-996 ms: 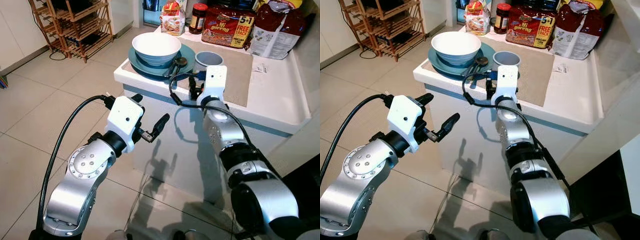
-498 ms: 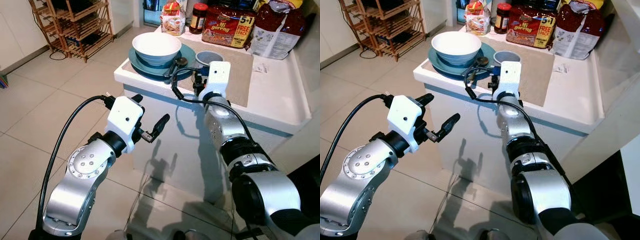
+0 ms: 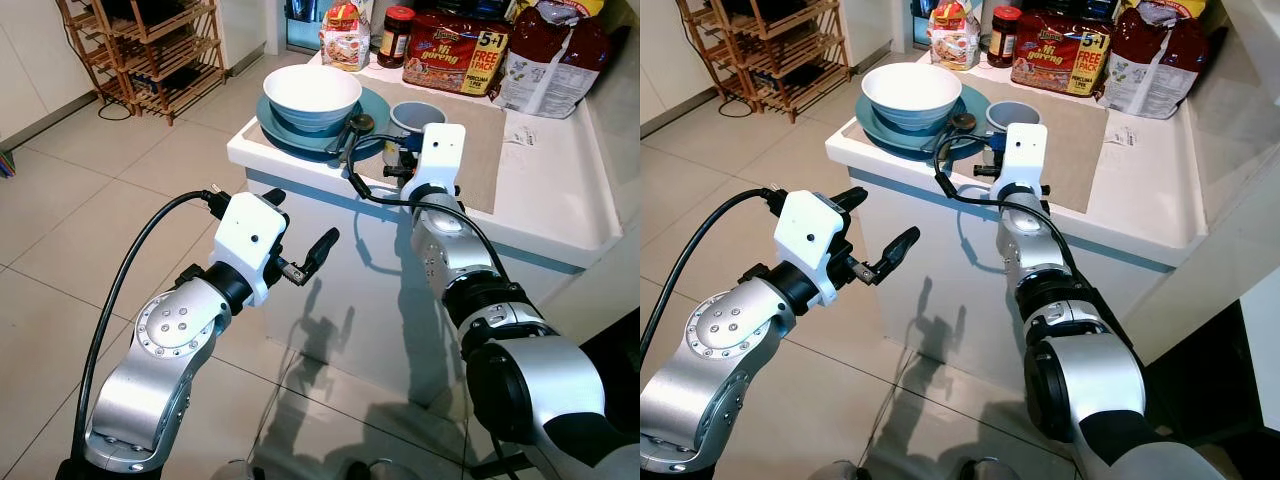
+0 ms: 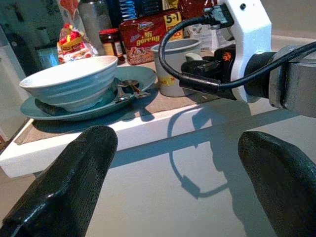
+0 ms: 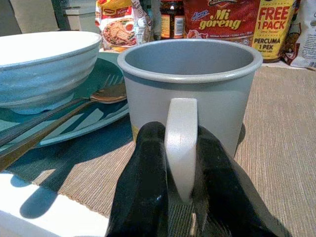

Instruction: Setting the table

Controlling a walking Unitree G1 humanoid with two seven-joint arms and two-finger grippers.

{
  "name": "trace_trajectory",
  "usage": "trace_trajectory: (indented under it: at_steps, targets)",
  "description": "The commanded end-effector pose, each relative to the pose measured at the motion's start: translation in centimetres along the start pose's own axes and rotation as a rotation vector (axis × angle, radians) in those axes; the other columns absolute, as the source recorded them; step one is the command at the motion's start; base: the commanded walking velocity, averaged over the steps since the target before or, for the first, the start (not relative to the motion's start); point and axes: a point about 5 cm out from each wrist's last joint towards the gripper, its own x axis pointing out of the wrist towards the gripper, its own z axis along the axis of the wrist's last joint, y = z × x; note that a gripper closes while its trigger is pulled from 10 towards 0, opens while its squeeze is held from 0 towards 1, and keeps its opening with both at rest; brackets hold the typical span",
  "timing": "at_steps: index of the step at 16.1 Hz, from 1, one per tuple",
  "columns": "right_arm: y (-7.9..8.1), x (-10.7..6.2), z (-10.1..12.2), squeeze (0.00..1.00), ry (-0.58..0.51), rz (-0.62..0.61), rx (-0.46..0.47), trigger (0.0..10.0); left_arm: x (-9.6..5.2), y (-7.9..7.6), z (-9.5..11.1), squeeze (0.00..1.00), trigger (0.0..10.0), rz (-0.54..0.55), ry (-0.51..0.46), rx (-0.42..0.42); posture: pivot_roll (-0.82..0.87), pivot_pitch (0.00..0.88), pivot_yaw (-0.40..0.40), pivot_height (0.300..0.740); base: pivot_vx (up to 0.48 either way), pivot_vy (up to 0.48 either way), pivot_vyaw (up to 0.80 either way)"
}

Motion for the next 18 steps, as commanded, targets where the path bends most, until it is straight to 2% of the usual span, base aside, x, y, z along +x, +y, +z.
trace_trajectory:
  at_steps: [1, 5, 7, 8, 9, 10, 12, 16, 18]
  targets:
    - [-0.3, 0.3, 0.6, 0.00, -0.019, -0.012, 0.009, 0.0, 0.1, -0.1, 0.3, 0.00, 10.0, -0.017, -0.012, 0.007, 0.07, 0.053, -0.045, 0.740, 0.000, 0.000, 0.00]
    - [-0.5, 0.3, 1.4, 0.00, -0.058, -0.022, 0.021, 0.0, 0.2, -0.1, 0.4, 0.00, 10.0, 0.006, -0.014, 0.011, 0.07, 0.053, -0.053, 0.740, 0.000, 0.000, 0.00]
    - [-1.1, -0.7, 3.5, 0.00, -0.232, 0.003, 0.077, 0.0, 0.3, 0.3, 0.1, 0.00, 10.0, 0.091, 0.004, -0.006, 0.06, 0.061, -0.058, 0.740, 0.000, 0.000, 0.00]
    - [-1.2, -1.4, 3.9, 0.00, -0.274, 0.019, 0.090, 0.0, 0.2, 0.4, 0.0, 0.00, 10.0, 0.106, 0.008, -0.008, 0.06, 0.061, -0.056, 0.740, 0.000, 0.000, 0.00]
    - [-1.5, -2.6, 4.4, 0.00, -0.318, 0.039, 0.095, 1.2, 0.1, 0.5, -0.1, 0.00, 10.0, 0.118, 0.011, -0.021, 0.05, 0.064, -0.050, 0.740, -0.247, 0.000, 0.00]
    - [-1.8, -3.6, 4.5, 0.00, -0.334, 0.041, 0.095, 10.0, 0.1, 0.6, -0.2, 0.00, 10.0, 0.121, 0.012, -0.022, 0.04, 0.069, -0.044, 0.740, -0.352, 0.000, 0.00]
    - [-3.0, -6.5, 4.5, 0.00, -0.353, 0.037, 0.098, 10.0, 0.5, 0.5, -0.2, 0.00, 10.0, 0.122, 0.007, -0.022, 0.02, 0.069, -0.034, 0.740, -0.339, 0.000, 0.00]
    - [-3.2, -8.6, 4.8, 0.00, -0.368, 0.053, 0.099, 10.0, 0.7, 0.9, 0.0, 0.00, 10.0, 0.169, -0.008, 0.006, 0.02, 0.063, -0.037, 0.740, -0.060, 0.000, 0.00]
    - [-2.9, -10.0, 3.8, 0.00, -0.305, 0.101, 0.073, 10.0, 0.5, 1.4, -0.3, 0.00, 10.0, 0.209, 0.004, 0.017, 0.02, 0.054, -0.041, 0.740, 0.000, 0.000, 0.00]
